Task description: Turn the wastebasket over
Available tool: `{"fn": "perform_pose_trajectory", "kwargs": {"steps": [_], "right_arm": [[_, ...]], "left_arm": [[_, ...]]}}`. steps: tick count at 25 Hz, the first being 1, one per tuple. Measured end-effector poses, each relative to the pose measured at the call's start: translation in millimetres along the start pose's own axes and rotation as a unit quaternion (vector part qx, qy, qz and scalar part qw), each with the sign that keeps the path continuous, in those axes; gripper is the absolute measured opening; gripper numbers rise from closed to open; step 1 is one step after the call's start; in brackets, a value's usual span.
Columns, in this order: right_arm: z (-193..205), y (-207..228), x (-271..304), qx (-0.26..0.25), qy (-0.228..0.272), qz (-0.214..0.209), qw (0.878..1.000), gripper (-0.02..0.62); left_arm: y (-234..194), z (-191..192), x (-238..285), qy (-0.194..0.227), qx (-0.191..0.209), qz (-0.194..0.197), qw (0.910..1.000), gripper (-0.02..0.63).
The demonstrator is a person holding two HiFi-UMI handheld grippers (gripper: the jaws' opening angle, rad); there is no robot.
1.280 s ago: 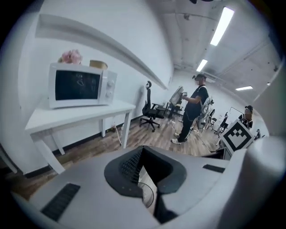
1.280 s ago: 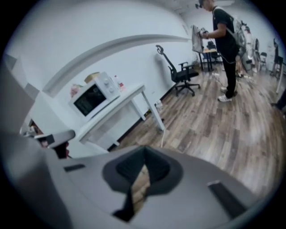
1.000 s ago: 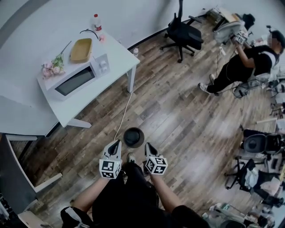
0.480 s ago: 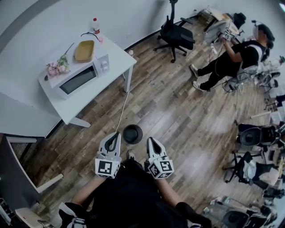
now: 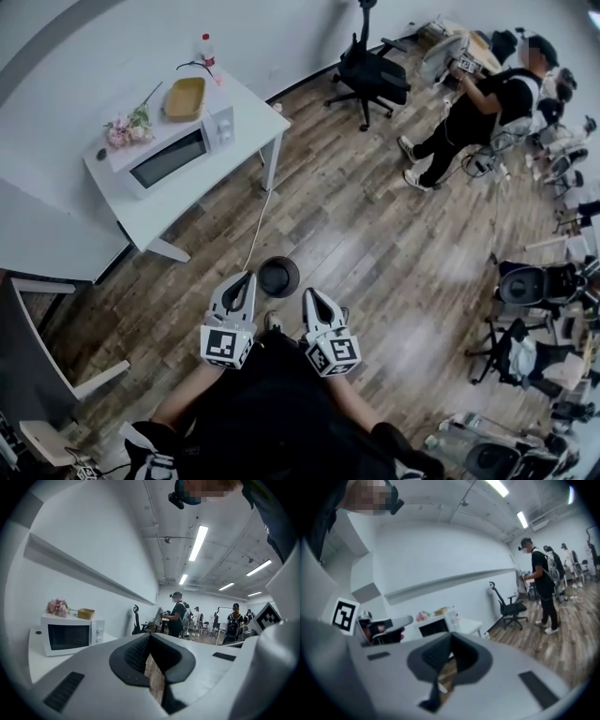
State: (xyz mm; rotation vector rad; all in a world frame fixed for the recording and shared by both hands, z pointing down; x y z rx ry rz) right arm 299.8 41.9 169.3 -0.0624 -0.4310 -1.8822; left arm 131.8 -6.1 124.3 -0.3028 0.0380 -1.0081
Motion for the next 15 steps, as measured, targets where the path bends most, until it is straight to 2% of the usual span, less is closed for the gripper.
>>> {"fn": "perform_pose_trajectory", "kwargs": {"steps": [15], "right_arm": [[5, -12, -10, -0.001, 0.004, 0.001, 1.0, 0.032]], "left_arm": [[-2, 5, -16, 0.007, -0.006, 0.006, 0.9999, 0.034]]}}
Point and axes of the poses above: the fingertips, and each gripper's own axes: x forward along the fingers, y to its right, z out of its underside, the point moved 4 cm from there along -x, backward along the fingers, and after that the axes turned 6 degrees about -x, right-handed, at the moved point
